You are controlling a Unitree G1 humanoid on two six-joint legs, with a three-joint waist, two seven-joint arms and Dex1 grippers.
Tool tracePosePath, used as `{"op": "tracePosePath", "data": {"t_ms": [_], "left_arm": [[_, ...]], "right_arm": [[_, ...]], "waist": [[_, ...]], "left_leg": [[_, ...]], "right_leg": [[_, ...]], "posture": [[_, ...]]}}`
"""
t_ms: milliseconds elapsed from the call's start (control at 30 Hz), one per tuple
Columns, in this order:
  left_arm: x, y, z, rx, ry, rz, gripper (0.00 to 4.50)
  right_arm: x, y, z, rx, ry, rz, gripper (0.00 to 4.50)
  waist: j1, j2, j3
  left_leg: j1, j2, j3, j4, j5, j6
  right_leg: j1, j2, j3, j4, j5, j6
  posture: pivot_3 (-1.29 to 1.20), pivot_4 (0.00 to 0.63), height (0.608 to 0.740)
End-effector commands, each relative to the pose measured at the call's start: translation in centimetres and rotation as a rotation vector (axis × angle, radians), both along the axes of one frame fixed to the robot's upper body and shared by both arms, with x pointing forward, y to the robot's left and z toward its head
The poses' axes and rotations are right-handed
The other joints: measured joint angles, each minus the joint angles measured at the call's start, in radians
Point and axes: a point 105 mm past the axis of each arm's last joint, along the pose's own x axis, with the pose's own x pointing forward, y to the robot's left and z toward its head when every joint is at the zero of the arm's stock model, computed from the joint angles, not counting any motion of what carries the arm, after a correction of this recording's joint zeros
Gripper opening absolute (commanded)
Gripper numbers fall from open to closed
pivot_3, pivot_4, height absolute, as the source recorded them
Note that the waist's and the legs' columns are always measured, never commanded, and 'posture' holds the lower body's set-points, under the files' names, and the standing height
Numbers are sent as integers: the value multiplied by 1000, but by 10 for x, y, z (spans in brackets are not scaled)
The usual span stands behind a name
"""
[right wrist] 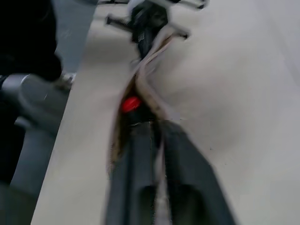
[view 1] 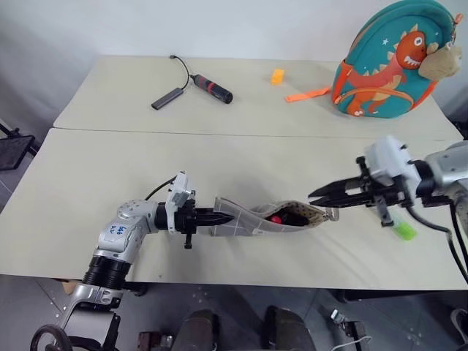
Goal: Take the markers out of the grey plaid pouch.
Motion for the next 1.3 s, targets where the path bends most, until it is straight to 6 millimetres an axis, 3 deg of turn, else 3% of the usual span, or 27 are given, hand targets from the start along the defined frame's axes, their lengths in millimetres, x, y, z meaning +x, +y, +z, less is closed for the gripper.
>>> {"op": "tracePosePath", "data": {"t_ms": [33,133,333,467,567,767,1233,1300], "left_arm": [[1,2,-5,21,9,18,0],[0,1,-5,24,8,17,0],[-1,-1,-5,21,7,15,0],[-1,-1,-4,20,5,18,0],[-1,-1,-3,19,4,22,0],[-1,0,-2,15,6,27,0],[0,-6,2,-8,13,19,0],[1,-6,3,-10,13,20,0]], "right_arm": [[-6,10,2,-26,-34,64,50],[-5,13,-7,-68,-26,68,50],[22,23,-27,-172,-127,-20,50],[23,30,-34,-204,-127,-3,50],[21,32,-37,-223,-124,16,635],[26,34,-46,-281,-218,60,2650],[46,66,-79,-348,-369,55,2650],[43,67,-82,-341,-359,68,2259]], "waist": [[0,0,0],[0,0,0],[-2,0,0],[-2,0,0],[-1,0,0],[-2,0,0],[-16,0,0],[-19,0,0]], "left_leg": [[0,0,0,0,0,0],[0,0,0,0,0,0],[0,0,0,0,0,0],[0,0,0,0,0,0],[0,0,0,0,0,0],[0,0,0,0,0,0],[0,0,1,0,0,0],[0,0,1,0,0,0]], "right_leg": [[0,0,0,0,0,0],[0,0,0,0,0,0],[0,0,0,0,0,0],[0,0,0,0,0,0],[0,0,0,0,0,0],[0,0,0,0,0,0],[0,1,0,1,0,0],[0,1,0,1,0,0]], "posture": [[0,150,740],[0,150,740],[0,150,740],[0,150,740],[0,150,740],[0,150,740],[0,150,740],[0,150,740]]}}
